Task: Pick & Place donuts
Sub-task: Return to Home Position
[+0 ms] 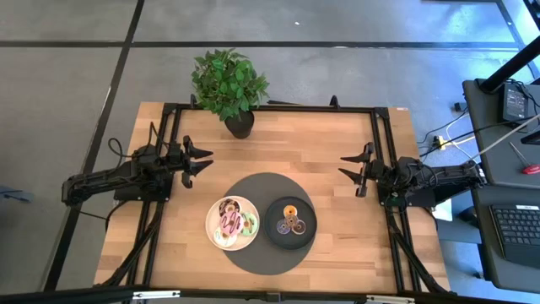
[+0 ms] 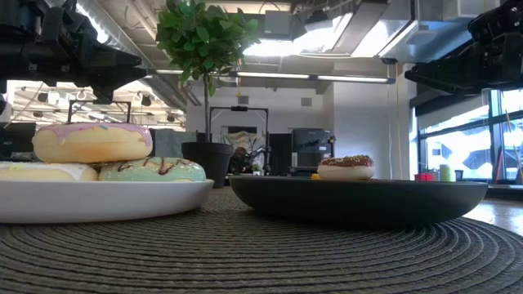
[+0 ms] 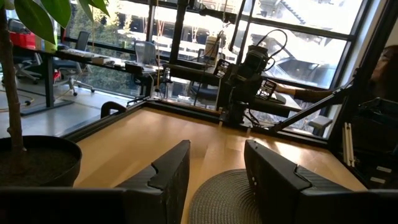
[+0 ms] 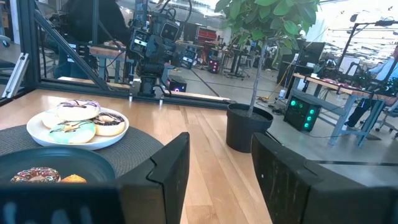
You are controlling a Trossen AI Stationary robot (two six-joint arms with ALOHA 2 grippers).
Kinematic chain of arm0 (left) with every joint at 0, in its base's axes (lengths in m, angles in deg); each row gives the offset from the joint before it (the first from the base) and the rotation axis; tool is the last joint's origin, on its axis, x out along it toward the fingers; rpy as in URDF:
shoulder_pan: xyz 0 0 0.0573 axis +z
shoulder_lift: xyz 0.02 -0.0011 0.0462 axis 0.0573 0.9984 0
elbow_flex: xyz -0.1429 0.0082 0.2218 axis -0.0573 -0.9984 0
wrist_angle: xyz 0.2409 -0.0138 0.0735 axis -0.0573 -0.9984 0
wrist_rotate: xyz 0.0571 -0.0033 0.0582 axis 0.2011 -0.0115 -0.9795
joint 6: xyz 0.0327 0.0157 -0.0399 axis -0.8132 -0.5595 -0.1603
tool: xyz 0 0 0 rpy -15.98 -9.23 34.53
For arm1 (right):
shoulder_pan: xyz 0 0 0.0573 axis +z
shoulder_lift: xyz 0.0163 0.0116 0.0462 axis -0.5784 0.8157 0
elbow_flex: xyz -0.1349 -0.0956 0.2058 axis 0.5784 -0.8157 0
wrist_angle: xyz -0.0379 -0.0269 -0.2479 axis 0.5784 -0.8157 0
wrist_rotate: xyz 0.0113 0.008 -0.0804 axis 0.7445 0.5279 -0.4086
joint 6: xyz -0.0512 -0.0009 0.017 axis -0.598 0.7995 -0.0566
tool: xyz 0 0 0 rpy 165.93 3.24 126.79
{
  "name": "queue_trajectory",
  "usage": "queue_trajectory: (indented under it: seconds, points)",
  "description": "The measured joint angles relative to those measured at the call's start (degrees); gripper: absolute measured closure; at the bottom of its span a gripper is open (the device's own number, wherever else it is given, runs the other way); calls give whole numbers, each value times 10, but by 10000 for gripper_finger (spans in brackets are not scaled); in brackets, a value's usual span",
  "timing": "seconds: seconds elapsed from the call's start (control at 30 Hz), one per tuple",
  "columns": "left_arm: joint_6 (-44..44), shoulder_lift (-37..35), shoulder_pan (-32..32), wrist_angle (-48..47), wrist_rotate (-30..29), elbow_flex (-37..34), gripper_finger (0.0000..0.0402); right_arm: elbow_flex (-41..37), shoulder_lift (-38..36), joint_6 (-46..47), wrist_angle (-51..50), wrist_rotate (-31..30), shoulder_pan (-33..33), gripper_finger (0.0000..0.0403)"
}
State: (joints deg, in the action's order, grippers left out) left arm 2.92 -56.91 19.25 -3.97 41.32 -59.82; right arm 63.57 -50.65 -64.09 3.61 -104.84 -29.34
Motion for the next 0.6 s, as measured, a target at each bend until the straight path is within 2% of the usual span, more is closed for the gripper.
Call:
queue_trajectory:
  seconds: [0.6]
  points:
    - [0, 0, 0, 0, 0, 0, 252, 0, 0, 0, 0, 0, 0, 230]
